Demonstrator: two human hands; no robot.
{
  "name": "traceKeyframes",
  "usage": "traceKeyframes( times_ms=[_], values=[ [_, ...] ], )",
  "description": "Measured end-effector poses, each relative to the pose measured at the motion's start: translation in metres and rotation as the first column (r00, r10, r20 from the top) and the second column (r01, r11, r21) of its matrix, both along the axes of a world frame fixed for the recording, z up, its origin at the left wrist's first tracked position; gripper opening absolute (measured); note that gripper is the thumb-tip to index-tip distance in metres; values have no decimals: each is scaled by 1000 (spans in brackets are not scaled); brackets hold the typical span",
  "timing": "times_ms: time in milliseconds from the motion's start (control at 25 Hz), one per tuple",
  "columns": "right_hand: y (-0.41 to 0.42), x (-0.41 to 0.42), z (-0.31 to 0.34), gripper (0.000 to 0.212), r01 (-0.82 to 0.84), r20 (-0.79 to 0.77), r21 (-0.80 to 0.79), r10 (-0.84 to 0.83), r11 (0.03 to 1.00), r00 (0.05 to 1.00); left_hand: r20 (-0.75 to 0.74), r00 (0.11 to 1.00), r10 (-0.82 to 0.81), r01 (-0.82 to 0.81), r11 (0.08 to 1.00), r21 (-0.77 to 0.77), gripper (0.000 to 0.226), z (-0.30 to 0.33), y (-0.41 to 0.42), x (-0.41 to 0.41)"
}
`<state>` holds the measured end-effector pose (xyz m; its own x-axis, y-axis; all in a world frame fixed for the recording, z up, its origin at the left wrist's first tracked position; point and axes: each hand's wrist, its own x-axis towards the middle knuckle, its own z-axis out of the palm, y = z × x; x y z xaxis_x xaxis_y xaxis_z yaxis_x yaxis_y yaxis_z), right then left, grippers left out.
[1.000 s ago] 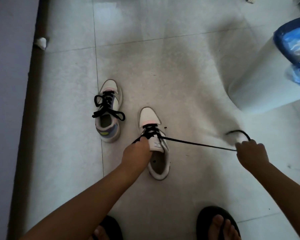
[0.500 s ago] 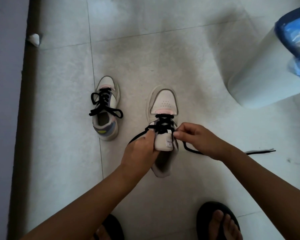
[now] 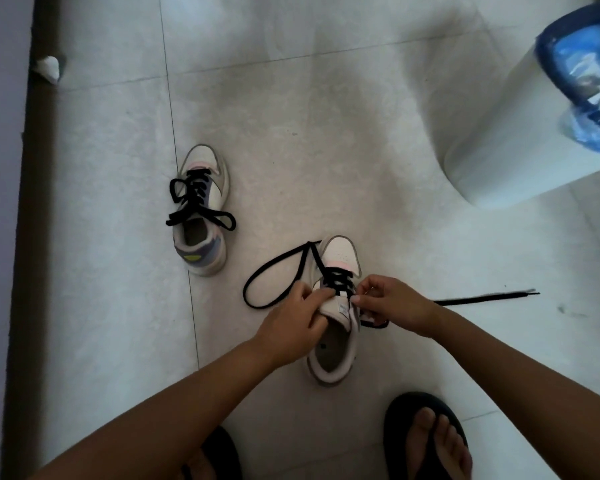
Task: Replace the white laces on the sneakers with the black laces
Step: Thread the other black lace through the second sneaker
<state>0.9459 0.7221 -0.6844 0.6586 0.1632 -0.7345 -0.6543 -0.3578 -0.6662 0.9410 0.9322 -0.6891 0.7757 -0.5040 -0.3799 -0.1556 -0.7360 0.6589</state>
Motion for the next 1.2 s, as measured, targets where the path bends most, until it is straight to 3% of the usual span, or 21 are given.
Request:
traceKeyframes(
  times_ms=[120,280,400,600,760,880,1040,1120,1200],
  values=[
    [-1,-3,2,11,-34,81,-63,39,997,996,-48,999,7,-7,1000,-8,34,6,-3,18],
    [7,-6,1,7,78,97,-14,-76,997,992,56,971,-233,203,923,328,27,12,-31,47],
    [6,-6,2,7,46,123,-42,-41,998,992,48,945,-324,269,851,450,26,12,-48,45],
    [8,-6,3,9,-27,132,-138,45,990,990,219,928,-300,180,879,441,22,2,-38,30],
    [16,-9,1,12,-71,223,-283,137,956,965,388,885,-259,156,948,277,10,6,-32,23],
    [16,-4,1,20,-2,74,-182,16,983,997,448,858,-253,150,956,252,25,19,-33,21],
    [12,5,2,29,162,-260,16,-152,987,954,469,791,-393,164,875,455,13,16,-50,10],
    [11,7,2,29,158,-290,38,-141,987,947,507,763,-401,158,876,455,15,12,-48,9],
    [7,6,1,31,114,-214,39,-103,993,971,551,729,-405,190,894,406,9,8,-36,6]
  ],
)
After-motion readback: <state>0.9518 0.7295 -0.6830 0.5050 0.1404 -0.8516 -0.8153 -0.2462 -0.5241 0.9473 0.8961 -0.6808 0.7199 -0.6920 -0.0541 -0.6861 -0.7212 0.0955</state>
